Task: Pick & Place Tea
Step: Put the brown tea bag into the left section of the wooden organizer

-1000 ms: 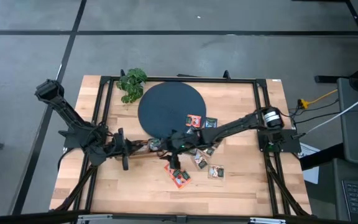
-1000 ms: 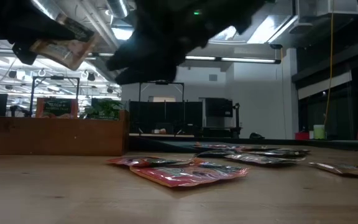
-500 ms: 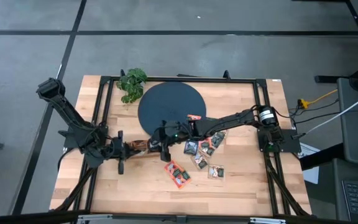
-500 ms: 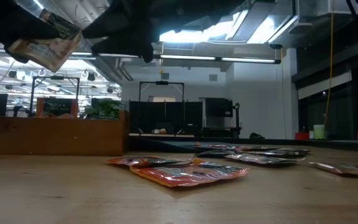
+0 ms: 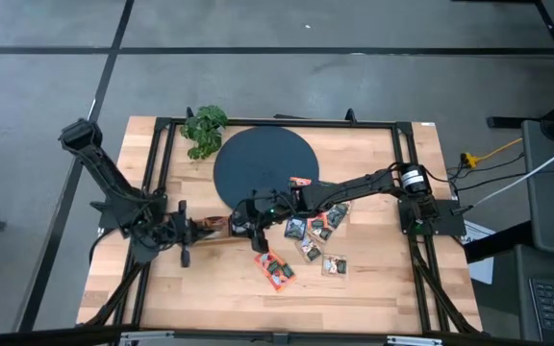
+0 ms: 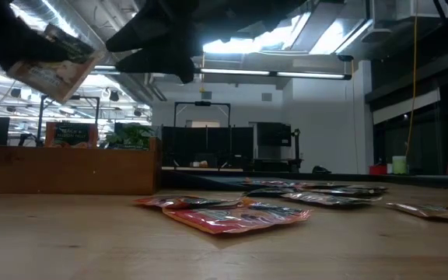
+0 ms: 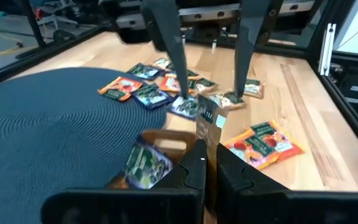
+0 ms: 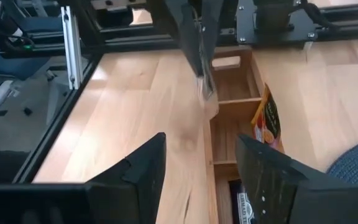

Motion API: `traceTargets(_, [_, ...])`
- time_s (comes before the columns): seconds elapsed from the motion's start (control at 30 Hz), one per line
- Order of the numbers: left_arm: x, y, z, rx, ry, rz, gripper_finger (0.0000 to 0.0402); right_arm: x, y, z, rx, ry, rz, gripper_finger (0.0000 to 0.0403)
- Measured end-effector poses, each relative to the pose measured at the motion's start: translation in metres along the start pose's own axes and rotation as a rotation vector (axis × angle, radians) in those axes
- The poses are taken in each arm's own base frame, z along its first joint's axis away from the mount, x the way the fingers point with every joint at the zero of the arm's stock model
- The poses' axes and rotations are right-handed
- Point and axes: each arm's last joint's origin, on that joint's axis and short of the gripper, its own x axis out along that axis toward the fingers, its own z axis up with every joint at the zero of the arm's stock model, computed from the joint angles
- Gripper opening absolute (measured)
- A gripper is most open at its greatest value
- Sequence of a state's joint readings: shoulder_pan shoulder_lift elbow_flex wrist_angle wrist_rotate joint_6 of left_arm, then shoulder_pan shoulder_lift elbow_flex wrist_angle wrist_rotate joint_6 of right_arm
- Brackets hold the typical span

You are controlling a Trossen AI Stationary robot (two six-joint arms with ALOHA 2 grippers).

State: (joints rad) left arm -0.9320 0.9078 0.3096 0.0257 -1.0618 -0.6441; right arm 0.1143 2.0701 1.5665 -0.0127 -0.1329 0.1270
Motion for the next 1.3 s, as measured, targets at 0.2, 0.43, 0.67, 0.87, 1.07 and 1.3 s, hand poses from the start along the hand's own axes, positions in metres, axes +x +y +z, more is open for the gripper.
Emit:
traceTargets(0.2, [-0.016,0.002,-0.009,-0.047,-0.012,0.003,0.0003,0.000,0.000,-0.001,0.000,0.013,-0.002,0.0191])
traceTargets(0.43, [-0.020,-0.002,-0.004,-0.068,-0.094,0.021,0.0003,0.000,0.001,0.008,-0.017,-0.084,0.010,0.0191])
traceTargets(0.67, [-0.018,-0.010,0.021,-0.058,-0.221,0.084,0.0003,-0.001,0.002,0.013,-0.024,-0.137,0.017,0.0191])
traceTargets(0.87, [-0.013,-0.010,0.051,-0.045,-0.312,0.125,0.0003,-0.002,0.003,0.020,-0.033,-0.208,0.026,0.0191])
traceTargets(1.07, [-0.004,-0.001,0.079,-0.004,-0.449,0.064,0.0003,-0.005,0.005,0.031,-0.049,-0.329,0.042,0.0191])
traceTargets(1.3, [-0.003,0.007,0.096,0.078,-0.583,0.064,0.0003,-0.011,0.006,0.042,-0.085,-0.439,0.048,0.0191])
